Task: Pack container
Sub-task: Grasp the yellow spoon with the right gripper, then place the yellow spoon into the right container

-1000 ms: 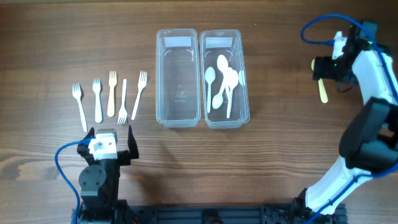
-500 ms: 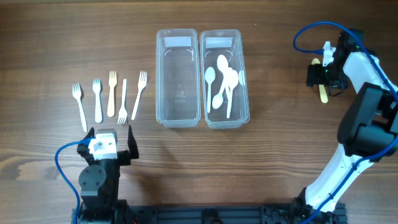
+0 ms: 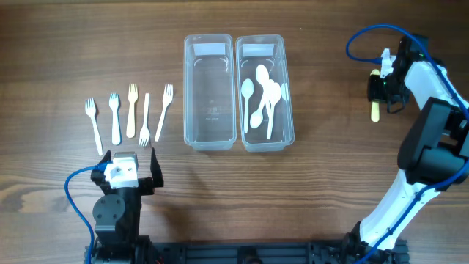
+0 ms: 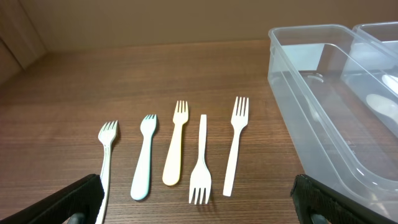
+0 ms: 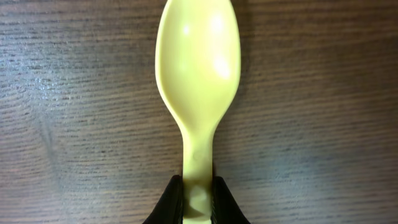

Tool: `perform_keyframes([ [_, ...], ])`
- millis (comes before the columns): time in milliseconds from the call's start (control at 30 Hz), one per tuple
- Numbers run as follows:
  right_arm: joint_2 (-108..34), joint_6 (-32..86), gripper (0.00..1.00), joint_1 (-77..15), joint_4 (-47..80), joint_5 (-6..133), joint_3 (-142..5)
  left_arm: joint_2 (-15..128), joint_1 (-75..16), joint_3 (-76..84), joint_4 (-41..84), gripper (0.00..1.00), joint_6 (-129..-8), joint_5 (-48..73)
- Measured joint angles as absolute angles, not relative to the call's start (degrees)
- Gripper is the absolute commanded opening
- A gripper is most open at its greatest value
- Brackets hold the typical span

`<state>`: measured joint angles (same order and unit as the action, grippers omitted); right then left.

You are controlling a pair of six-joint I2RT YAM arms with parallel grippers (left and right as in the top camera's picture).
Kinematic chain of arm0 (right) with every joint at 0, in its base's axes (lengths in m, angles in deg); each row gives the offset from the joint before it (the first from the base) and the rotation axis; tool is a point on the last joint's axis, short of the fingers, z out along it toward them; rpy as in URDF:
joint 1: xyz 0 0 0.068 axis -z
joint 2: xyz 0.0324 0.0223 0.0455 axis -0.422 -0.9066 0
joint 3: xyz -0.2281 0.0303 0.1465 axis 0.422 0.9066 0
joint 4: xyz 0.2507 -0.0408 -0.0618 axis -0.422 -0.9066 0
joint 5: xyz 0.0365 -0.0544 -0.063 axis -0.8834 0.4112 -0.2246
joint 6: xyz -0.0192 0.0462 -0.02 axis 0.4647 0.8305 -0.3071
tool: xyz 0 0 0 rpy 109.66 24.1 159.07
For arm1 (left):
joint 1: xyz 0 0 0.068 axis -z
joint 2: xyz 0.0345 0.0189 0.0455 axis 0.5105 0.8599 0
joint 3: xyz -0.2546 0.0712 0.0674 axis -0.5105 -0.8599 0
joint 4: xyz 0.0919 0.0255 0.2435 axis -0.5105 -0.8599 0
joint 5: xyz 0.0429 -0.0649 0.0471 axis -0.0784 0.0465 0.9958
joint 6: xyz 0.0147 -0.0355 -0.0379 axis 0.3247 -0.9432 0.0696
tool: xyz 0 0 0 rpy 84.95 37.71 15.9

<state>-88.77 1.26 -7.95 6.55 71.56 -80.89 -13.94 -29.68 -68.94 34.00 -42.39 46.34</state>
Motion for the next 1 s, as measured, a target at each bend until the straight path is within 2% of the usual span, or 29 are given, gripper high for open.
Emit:
perform_keyframes([
  [233, -88.6, 2.8, 0.04, -9.4, 3.0, 69.0, -82.4, -13.9, -29.7, -68.9, 34.0, 1.0, -42.4, 46.4],
  [400, -84.4, 4.3, 0.04, -14.5, 2.8, 68.1, -83.0, -13.9, -29.7, -68.9, 34.0, 1.0, -42.4, 46.4],
  [700, -71.4, 7.7, 0.04, -30.0, 2.6, 65.4, -84.7, -13.9, -29.7, -68.9, 34.0, 1.0, -42.4, 46.4],
  [1000, -70.5, 12.0, 0.04, -44.8, 4.7, 64.8, -84.2, -13.9, -29.7, -68.9, 34.0, 1.0, -42.4, 46.4],
])
